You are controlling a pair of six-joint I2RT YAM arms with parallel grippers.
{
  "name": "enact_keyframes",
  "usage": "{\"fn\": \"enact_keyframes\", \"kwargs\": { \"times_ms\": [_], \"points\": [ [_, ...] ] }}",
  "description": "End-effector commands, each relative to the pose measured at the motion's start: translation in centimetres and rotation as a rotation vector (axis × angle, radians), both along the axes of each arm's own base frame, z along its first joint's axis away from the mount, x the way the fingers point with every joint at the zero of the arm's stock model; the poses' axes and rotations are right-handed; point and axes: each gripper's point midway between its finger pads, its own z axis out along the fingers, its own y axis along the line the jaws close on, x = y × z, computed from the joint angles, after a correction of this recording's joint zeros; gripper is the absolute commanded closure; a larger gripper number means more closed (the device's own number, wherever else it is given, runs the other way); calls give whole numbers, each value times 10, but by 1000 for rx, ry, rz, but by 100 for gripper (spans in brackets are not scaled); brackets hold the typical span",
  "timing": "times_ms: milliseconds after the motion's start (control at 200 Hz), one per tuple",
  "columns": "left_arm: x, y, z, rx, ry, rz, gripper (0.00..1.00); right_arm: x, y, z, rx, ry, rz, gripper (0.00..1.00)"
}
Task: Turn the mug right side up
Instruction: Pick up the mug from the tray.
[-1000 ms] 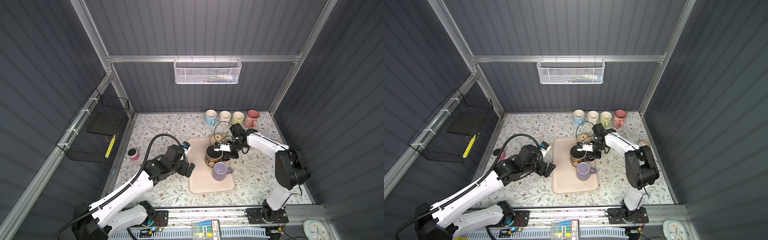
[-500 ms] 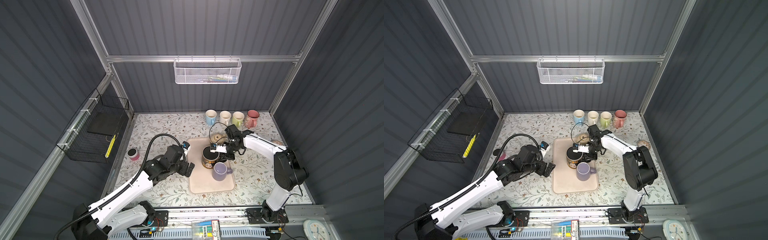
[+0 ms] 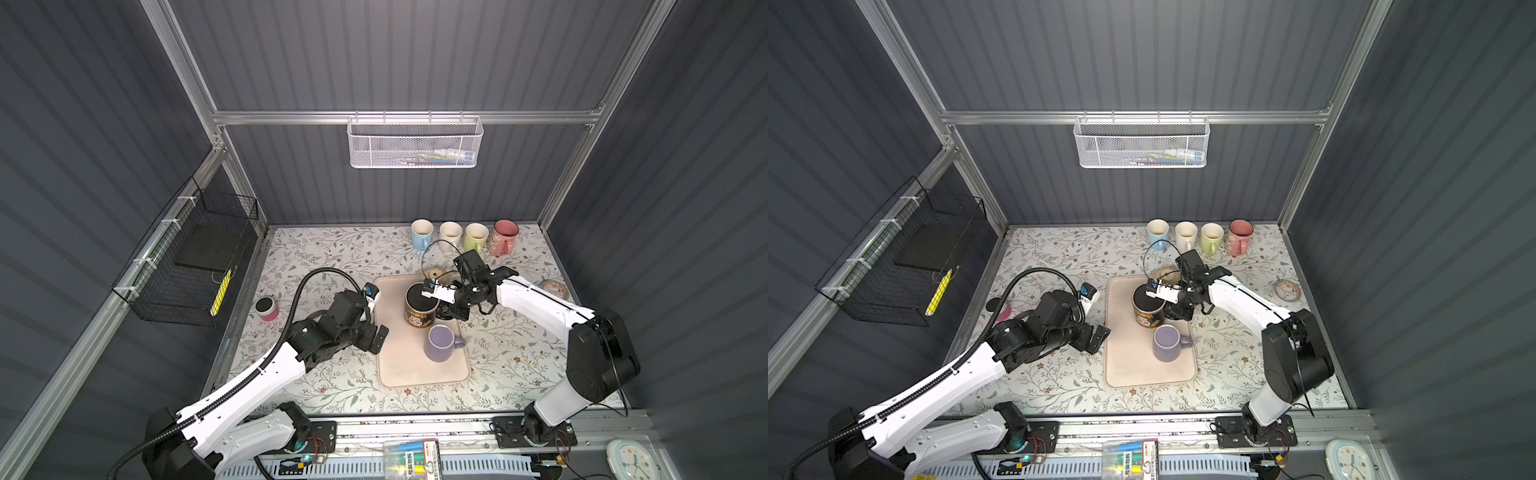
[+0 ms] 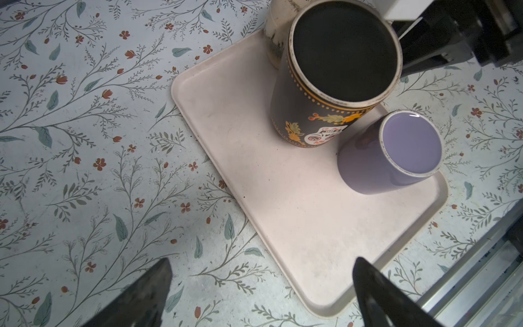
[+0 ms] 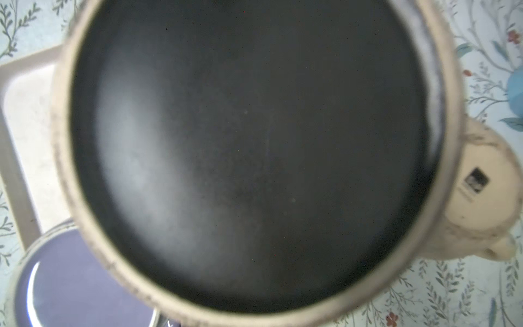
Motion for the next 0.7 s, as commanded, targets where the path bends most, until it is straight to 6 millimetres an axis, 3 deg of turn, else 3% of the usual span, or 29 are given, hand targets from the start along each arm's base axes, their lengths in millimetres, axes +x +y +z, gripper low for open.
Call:
{"fn": "enact_keyframes", "kwargs": {
  "times_ms": [0,230,440,695],
  "points": [
    [-2,5,-3,12,-9,14,0,12,29,51,209,-120,0,100],
    [6,7,14,-47,-73,62,0,14,36,97,361,-223,-38,100],
    [8,-3,55,-250,-191,67,0,9,37,140,529,-301,-98,100],
    [1,-32,100,-538,-287,-44,0,-8,40,194,752,-303,-127,100]
  ]
}}
